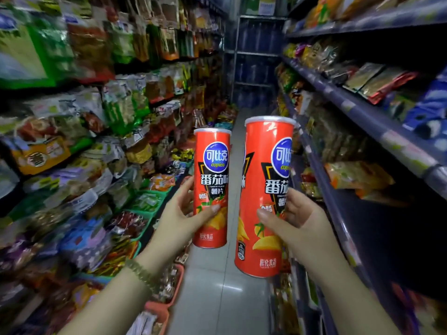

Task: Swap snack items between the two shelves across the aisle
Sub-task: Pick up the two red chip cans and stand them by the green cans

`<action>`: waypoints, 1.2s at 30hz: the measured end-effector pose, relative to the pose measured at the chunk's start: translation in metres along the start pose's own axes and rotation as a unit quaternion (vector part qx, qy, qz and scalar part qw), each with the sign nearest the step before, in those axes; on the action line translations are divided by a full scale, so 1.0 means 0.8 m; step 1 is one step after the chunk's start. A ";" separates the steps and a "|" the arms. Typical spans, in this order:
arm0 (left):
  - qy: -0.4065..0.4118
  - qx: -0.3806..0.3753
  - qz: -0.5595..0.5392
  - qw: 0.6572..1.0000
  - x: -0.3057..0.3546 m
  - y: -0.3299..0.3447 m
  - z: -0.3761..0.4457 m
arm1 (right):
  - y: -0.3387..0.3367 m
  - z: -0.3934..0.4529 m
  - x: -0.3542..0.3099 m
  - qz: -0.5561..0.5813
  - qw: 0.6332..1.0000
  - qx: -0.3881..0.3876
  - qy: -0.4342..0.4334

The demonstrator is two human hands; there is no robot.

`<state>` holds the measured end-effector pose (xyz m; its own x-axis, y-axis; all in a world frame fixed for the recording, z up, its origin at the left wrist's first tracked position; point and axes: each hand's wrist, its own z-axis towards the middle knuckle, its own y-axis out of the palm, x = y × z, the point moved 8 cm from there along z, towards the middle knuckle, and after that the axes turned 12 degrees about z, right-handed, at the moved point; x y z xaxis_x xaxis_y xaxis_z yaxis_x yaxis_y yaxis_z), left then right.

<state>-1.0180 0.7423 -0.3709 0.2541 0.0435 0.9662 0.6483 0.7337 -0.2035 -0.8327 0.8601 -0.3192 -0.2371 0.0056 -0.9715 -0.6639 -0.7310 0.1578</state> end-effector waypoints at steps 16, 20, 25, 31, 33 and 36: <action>0.005 -0.068 0.007 0.998 -0.062 0.119 0.530 | -0.108 0.492 0.081 0.030 0.995 0.093 -0.008; 0.007 -0.052 0.016 0.999 -0.070 0.159 0.661 | -0.149 0.635 0.089 0.011 0.998 0.061 -0.009; 0.011 -0.018 0.024 0.999 -0.061 0.192 0.807 | -0.188 0.799 0.088 -0.005 0.999 0.041 0.002; 0.017 0.006 0.033 0.999 -0.077 0.221 0.998 | -0.222 0.994 0.120 -0.026 0.999 0.038 0.003; 0.027 0.001 0.036 0.999 -0.089 0.231 1.069 | -0.231 1.060 0.136 -0.031 0.998 0.048 -0.002; 0.035 -0.009 0.034 0.999 -0.110 0.241 1.180 | -0.243 1.163 0.156 -0.034 0.997 0.073 -0.015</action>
<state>-1.5927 1.5205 -0.3457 0.3473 0.0439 0.9367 0.6405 0.7185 -0.2712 -1.3929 1.6374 -0.3062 -0.2084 0.0743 -0.9752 -0.7751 -0.6206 0.1184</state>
